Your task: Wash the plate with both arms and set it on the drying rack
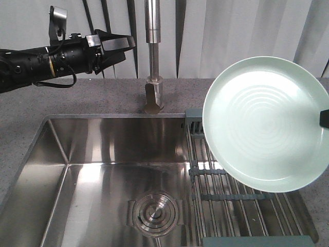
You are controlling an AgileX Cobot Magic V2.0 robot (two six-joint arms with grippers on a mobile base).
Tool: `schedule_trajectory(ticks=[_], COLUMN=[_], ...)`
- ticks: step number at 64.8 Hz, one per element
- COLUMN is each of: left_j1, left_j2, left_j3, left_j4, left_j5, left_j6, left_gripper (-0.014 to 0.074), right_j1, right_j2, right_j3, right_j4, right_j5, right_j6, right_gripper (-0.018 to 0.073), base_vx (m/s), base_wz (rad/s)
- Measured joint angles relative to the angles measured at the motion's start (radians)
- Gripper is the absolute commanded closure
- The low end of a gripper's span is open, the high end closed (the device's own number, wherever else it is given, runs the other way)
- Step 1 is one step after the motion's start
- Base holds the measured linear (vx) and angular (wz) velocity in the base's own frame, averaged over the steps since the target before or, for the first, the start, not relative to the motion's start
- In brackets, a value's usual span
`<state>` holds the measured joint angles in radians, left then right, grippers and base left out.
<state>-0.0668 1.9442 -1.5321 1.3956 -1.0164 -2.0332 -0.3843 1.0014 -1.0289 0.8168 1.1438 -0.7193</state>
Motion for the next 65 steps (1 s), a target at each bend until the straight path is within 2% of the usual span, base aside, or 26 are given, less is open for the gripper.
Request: schedule_trajectory(ticks=[13, 31, 65], left_j1=[-0.024, -0.072, -0.102], left_j2=[0.103, 0.203, 0.276], left_j3=[-0.109, -0.213, -0.247], left_j4=[0.048, 0.055, 0.067], left_j5=[0.0, 0.004, 0.0], left_j6=[-0.043, -0.055, -0.074], left_gripper=[0.0027, 0.0027, 0.0027], right_j1=[0.0, 0.0, 0.0], right_j2=[0.0, 0.0, 0.0], right_j3=[0.0, 0.0, 0.0], right_j4=[0.001, 0.002, 0.005], right_j5=[-0.011, -0.012, -0.015], right_j6=[0.0, 0.0, 0.0], right_gripper=[0.0566, 0.0566, 0.0566], base_vx=[0.0, 0.0, 0.0], base_wz=[0.0, 0.0, 0.0])
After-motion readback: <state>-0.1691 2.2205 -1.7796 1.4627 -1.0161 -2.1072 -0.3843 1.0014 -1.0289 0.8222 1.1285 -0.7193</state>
